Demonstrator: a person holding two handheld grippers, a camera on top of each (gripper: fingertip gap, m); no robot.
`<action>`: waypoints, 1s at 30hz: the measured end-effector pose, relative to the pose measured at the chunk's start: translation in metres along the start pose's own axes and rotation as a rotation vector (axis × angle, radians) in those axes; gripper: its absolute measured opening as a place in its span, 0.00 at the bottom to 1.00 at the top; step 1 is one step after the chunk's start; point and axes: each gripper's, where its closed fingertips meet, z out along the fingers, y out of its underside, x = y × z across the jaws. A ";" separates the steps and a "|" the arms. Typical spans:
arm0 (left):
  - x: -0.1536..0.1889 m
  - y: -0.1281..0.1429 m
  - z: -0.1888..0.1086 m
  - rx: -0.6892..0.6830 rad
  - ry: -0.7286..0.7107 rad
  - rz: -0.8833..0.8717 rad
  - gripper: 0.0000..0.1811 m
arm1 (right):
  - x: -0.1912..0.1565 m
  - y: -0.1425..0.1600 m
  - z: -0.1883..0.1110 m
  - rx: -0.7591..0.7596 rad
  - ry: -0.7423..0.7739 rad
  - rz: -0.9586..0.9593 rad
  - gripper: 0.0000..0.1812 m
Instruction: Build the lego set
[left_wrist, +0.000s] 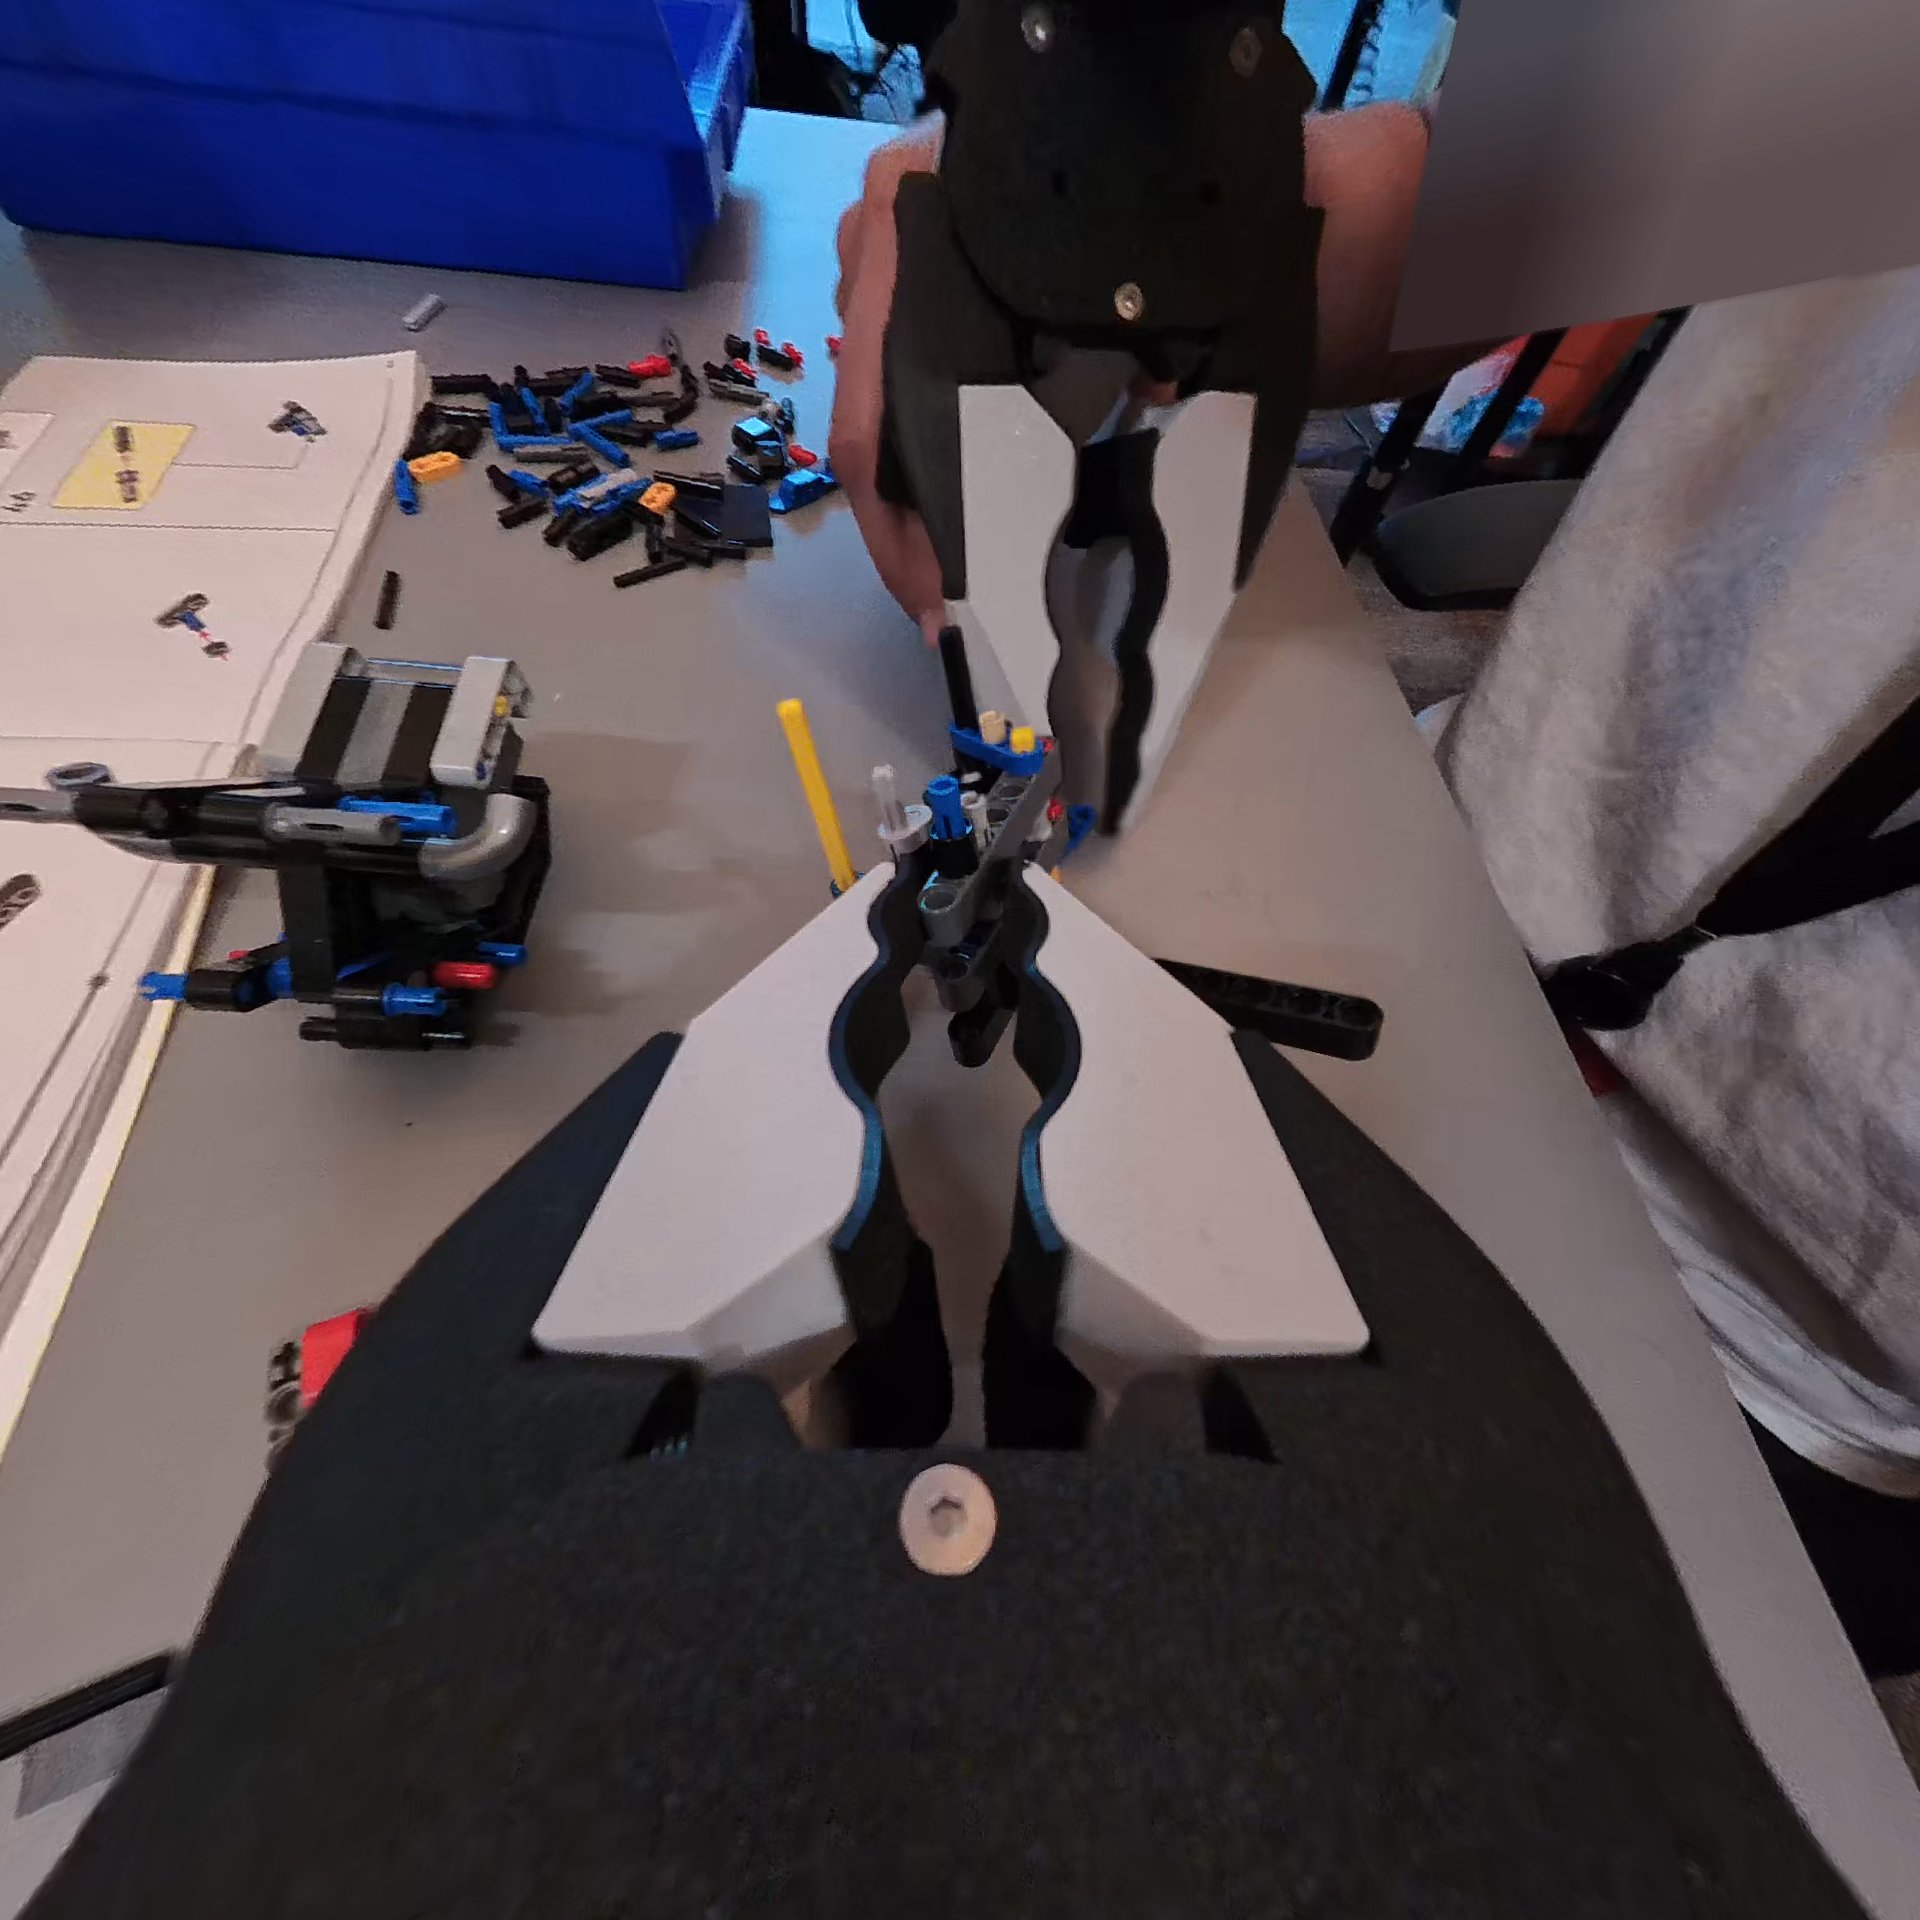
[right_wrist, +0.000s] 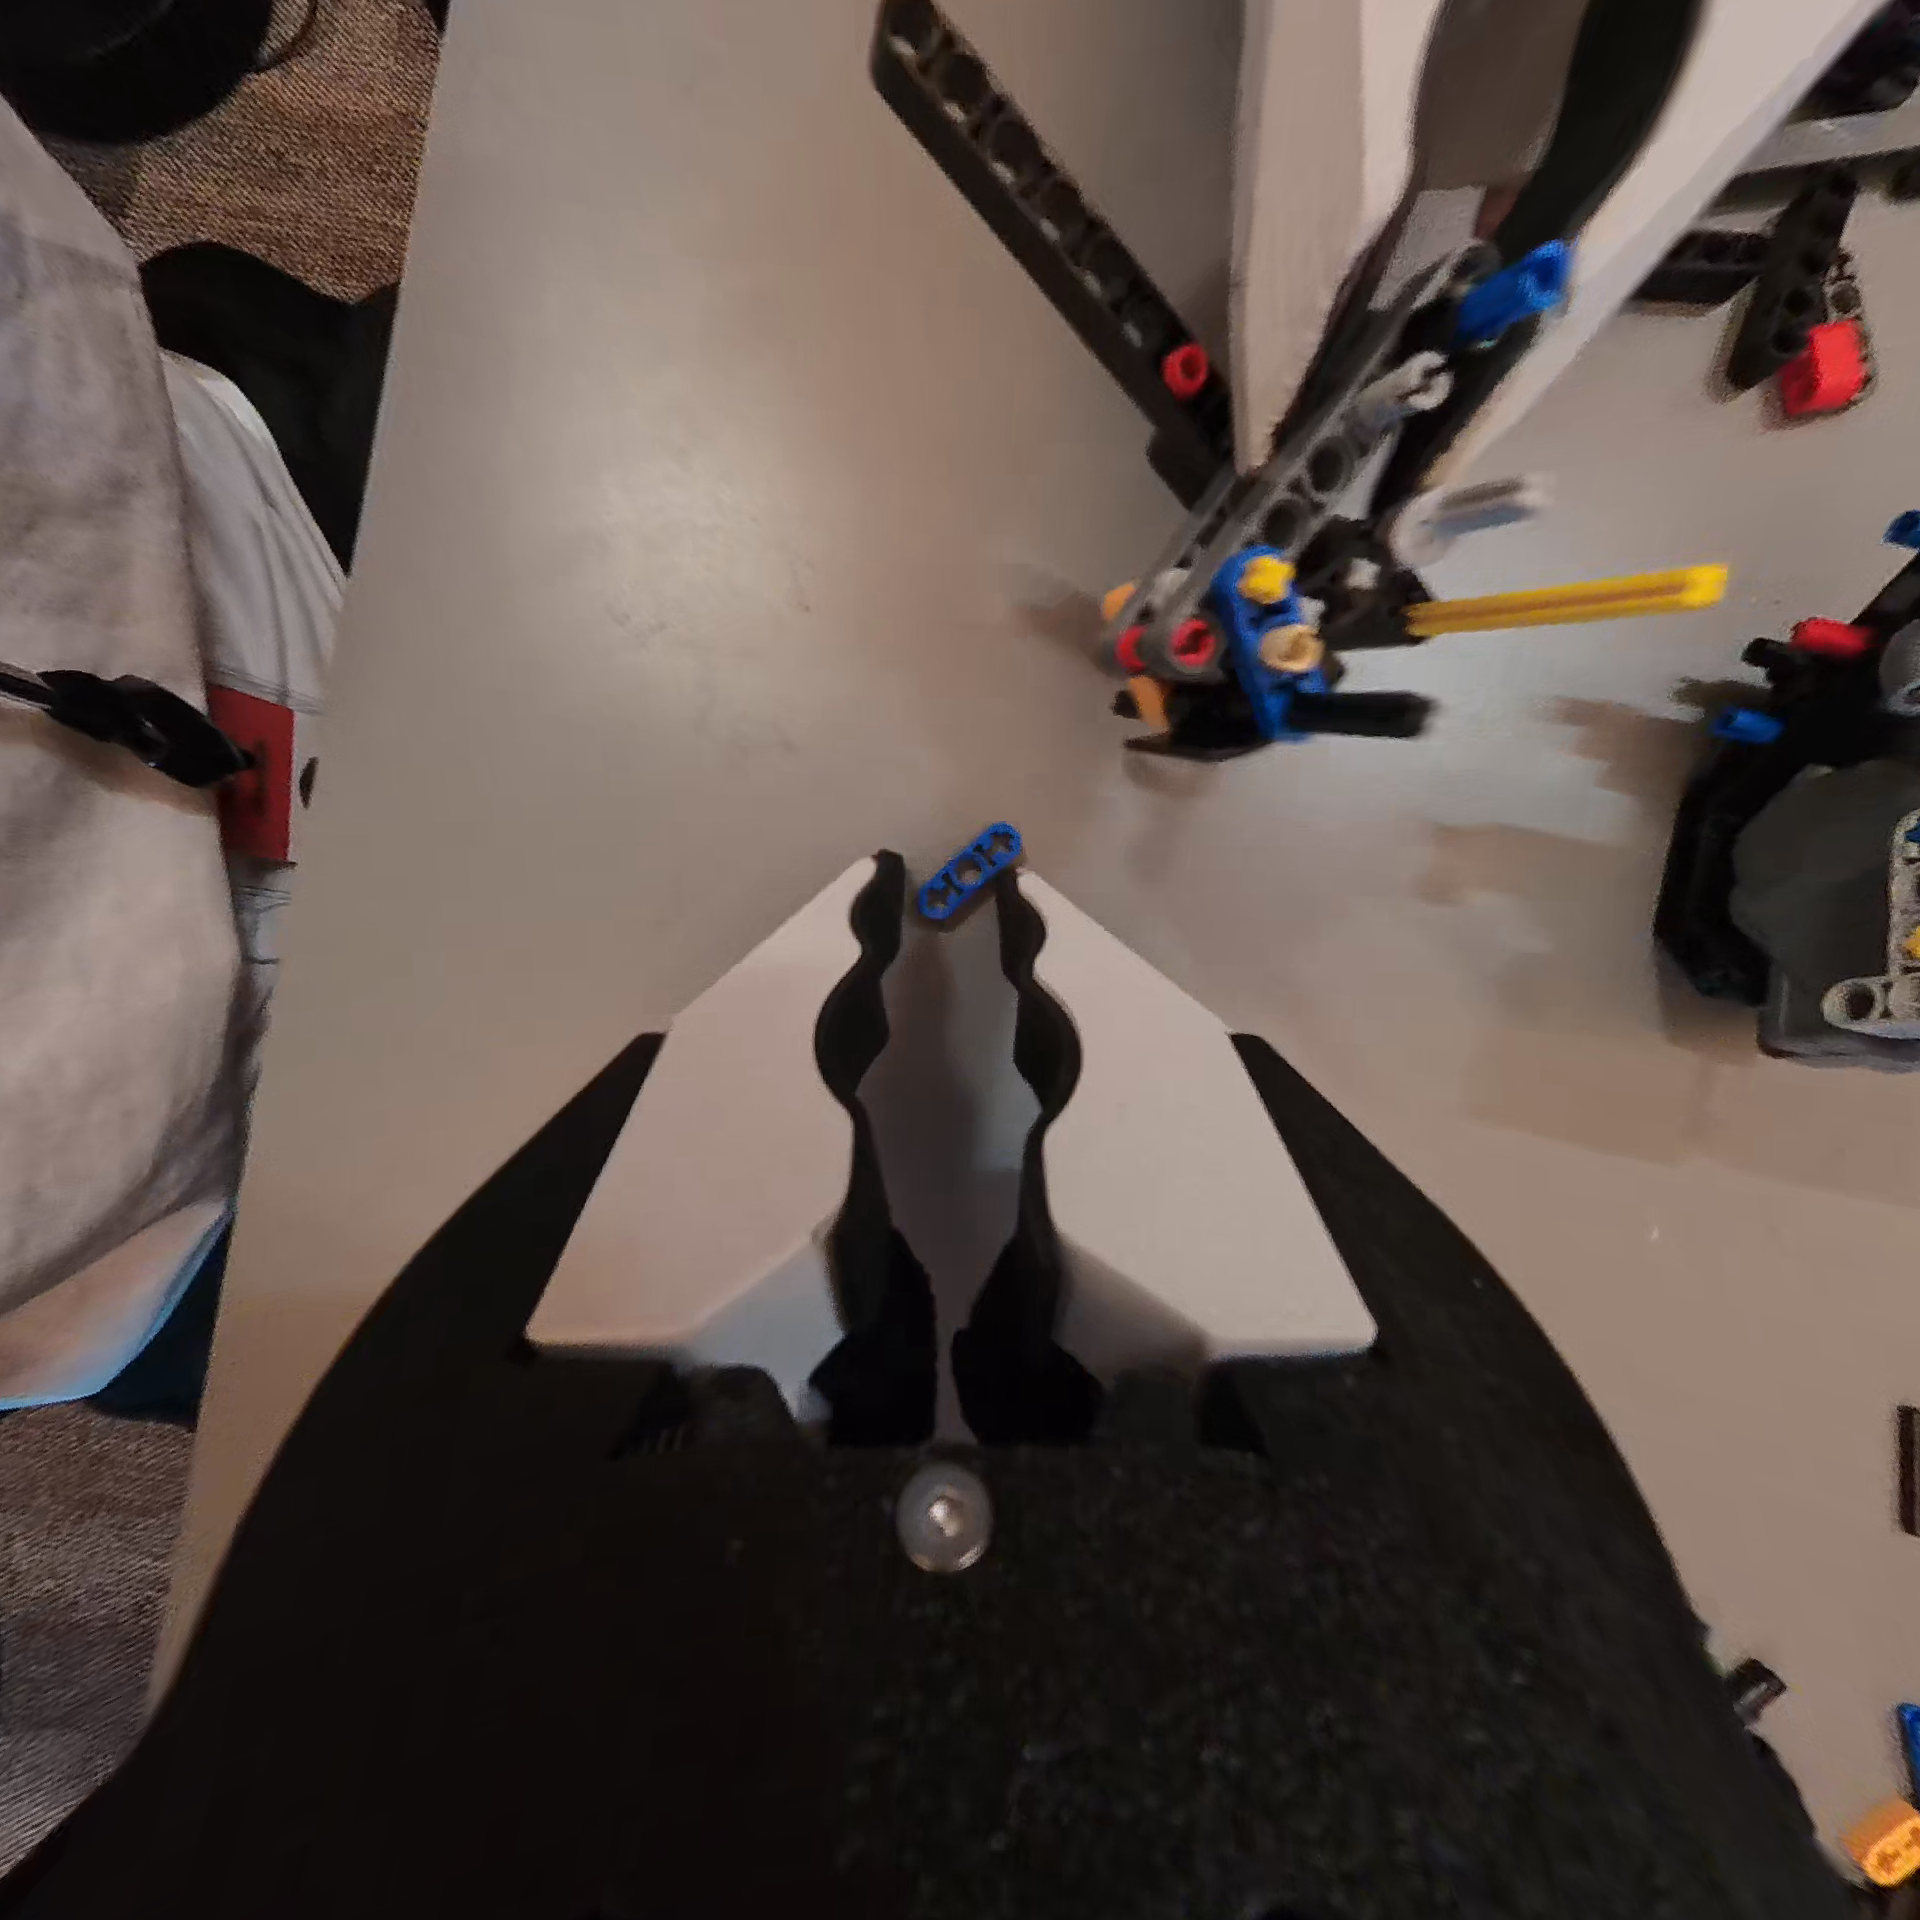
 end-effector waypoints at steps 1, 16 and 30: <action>0.002 0.002 0.001 -0.011 0.016 0.000 0.07 | 0.003 0.001 0.000 -0.001 0.014 -0.006 0.07; 0.044 0.016 0.003 -0.078 0.227 0.075 0.03 | 0.022 -0.029 -0.050 0.322 0.064 -0.138 0.03; 0.070 -0.006 -0.011 0.043 0.510 -0.162 0.03 | 0.000 -0.079 -0.073 0.733 -0.393 0.147 0.03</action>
